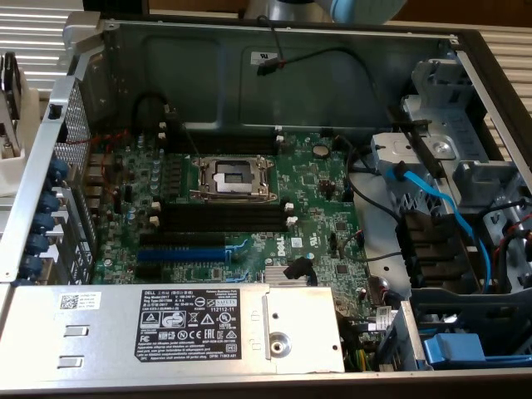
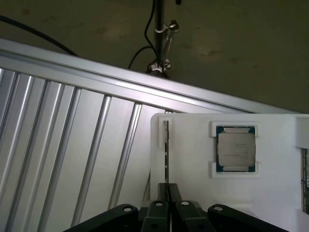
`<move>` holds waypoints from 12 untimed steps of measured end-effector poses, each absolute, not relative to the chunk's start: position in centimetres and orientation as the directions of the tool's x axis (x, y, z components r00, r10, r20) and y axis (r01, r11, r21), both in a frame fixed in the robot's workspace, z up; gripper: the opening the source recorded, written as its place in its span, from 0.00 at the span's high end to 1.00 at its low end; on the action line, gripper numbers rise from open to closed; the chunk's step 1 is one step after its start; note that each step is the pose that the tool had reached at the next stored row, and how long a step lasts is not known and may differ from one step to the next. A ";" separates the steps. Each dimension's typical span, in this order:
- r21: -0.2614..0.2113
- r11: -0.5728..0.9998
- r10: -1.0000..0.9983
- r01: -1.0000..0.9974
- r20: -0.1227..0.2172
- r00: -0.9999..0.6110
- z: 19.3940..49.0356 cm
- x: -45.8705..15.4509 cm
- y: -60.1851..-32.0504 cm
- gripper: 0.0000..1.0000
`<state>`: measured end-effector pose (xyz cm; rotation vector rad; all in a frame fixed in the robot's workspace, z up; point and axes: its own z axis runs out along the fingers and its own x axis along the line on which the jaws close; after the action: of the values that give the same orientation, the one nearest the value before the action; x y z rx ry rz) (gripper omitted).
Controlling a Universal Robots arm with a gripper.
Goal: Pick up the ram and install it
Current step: 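Pick up the ram and move it above insertion slot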
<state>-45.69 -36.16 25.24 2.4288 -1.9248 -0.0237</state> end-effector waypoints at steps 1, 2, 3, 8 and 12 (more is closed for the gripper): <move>0.043 -0.228 -0.973 -0.973 0.014 0.229 25.6 -45.7 -36.1 0.88; 0.043 -0.228 -0.973 -0.973 0.014 0.229 25.8 -45.7 -36.1 0.88; 0.043 -0.228 -0.973 -0.973 0.014 0.229 26.0 -45.7 -36.1 0.88; 0.043 -0.228 -0.973 -0.973 0.016 0.229 28.2 -45.7 -36.1 0.88; 0.043 -0.228 -0.973 -0.973 0.017 0.229 30.0 -45.7 -36.1 0.88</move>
<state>-45.70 -36.12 30.04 2.4273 -1.9241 -0.0214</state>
